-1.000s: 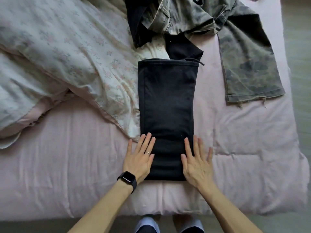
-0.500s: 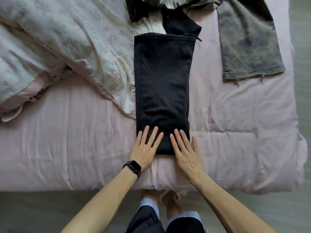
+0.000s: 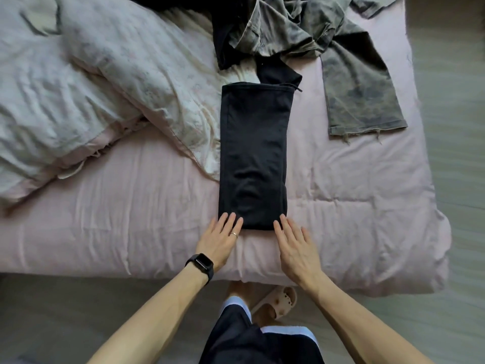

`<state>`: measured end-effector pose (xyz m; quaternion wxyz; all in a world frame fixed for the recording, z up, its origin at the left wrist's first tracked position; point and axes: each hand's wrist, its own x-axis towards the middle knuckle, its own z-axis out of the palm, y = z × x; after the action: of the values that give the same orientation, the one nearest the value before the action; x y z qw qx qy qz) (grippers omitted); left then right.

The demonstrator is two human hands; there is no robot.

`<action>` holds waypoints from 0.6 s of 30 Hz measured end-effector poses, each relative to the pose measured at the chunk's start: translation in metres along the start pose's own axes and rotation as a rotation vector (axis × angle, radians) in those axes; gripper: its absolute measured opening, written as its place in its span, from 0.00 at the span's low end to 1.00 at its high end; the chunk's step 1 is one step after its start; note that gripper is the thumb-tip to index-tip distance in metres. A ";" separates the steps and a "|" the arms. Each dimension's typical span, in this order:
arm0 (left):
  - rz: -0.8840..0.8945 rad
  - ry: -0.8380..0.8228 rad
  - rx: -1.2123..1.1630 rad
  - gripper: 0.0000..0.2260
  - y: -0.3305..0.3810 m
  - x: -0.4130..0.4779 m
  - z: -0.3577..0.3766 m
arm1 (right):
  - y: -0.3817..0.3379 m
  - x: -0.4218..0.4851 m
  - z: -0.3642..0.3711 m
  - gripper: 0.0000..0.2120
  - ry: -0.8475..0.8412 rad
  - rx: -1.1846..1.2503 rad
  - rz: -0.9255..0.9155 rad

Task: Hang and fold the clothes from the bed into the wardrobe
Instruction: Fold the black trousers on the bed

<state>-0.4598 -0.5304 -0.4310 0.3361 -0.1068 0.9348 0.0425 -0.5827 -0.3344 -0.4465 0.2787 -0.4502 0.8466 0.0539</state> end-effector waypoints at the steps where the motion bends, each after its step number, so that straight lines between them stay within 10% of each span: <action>1: -0.014 0.020 0.016 0.33 0.002 0.002 0.002 | -0.003 0.001 0.001 0.35 0.036 -0.003 -0.018; 18: 0.026 0.233 0.224 0.24 -0.006 0.022 0.019 | -0.005 0.031 -0.002 0.23 0.254 -0.158 -0.168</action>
<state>-0.4634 -0.5377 -0.4597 0.2347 -0.0608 0.9676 -0.0704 -0.5930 -0.3606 -0.4600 0.1367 -0.5430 0.8276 0.0395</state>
